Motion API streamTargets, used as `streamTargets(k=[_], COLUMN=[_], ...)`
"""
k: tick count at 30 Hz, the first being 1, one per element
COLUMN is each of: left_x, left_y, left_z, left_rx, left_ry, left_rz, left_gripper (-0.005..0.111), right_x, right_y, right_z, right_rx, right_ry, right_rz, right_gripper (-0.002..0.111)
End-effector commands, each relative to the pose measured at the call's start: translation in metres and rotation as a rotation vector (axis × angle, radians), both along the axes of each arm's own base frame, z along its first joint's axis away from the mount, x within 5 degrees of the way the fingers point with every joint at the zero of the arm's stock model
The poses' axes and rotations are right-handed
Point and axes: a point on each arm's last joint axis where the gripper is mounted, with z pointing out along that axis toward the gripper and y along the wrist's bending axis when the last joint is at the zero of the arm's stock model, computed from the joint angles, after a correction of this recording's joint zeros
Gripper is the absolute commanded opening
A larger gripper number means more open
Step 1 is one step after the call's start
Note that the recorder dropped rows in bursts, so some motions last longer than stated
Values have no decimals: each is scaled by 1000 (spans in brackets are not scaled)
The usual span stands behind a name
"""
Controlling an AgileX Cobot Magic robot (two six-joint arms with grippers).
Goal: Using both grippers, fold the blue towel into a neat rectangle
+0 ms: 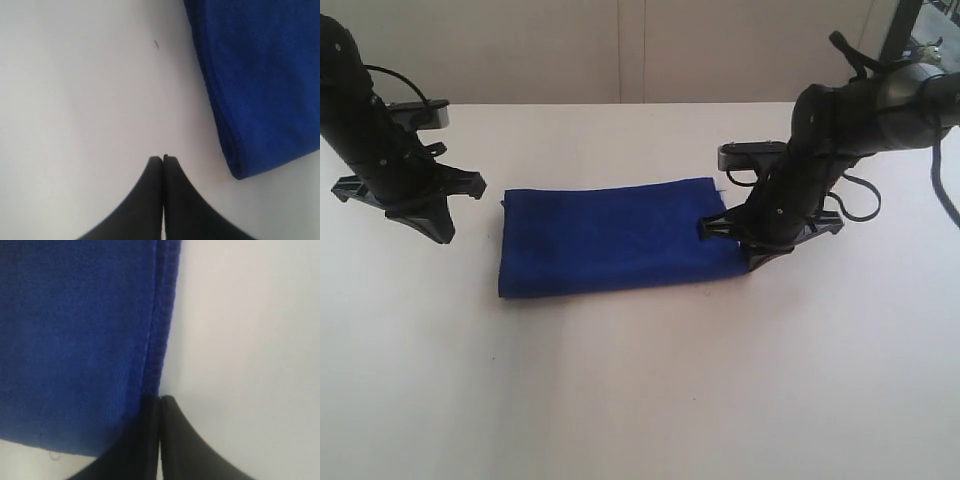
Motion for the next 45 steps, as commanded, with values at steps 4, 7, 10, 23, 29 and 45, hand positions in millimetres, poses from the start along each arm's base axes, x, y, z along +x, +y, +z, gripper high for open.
streamTargets(k=[4, 7, 10, 23, 29, 45], left_x=[0, 0, 0, 0, 1, 6], left_y=[0, 0, 0, -6, -24, -51], left_z=[3, 3, 3, 5, 10, -39], left_rx=[-12, -12, -12, -64, -208, -179], left_ry=[-6, -6, -6, -29, -92, -35], left_rz=[3, 3, 3, -81, -206, -286], left_gripper=[0, 0, 0, 0, 0, 0], right_x=[-9, -12, -11, -9, -12, -4], right_y=[3, 3, 3, -4, 14, 25], right_z=[-4, -4, -4, 44, 47, 19], right_rx=[53, 50, 50, 33, 110, 109], right_ry=[105, 131, 121, -32, -57, -80], right_rz=[33, 39, 38, -18, 18, 12], right_gripper=[0, 0, 0, 0, 0, 0])
